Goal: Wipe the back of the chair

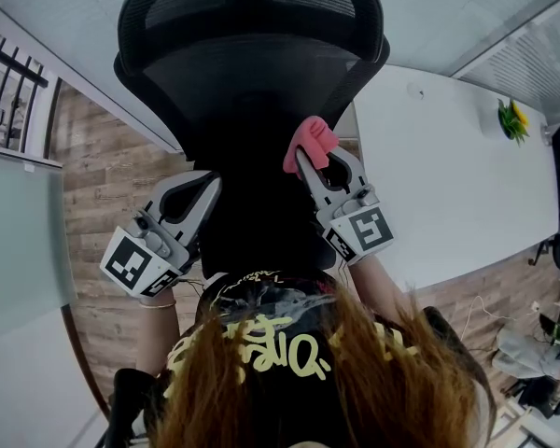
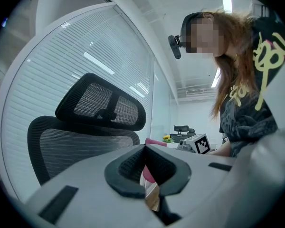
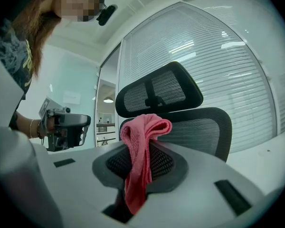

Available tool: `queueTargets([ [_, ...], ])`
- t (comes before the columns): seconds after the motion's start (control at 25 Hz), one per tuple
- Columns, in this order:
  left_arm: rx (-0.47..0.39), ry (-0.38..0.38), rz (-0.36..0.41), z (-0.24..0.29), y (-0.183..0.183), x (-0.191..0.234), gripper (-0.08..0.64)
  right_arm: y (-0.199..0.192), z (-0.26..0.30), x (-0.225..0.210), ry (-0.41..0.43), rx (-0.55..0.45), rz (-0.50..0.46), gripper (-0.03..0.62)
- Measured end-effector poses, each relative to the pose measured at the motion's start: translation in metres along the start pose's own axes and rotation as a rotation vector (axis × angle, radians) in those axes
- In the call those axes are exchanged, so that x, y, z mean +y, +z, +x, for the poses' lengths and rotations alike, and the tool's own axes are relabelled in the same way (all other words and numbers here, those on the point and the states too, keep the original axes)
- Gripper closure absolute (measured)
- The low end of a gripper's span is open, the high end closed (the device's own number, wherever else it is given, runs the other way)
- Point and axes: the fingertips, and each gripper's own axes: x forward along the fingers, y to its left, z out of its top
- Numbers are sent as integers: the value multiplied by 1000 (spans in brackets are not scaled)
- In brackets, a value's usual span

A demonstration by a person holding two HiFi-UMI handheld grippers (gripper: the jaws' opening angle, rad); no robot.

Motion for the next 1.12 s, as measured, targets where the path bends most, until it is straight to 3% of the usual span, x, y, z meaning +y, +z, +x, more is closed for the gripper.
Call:
queueTargets([
  [1.12, 1, 6, 2, -2, 2, 1, 568, 1, 0, 2, 13, 4, -25, 525],
])
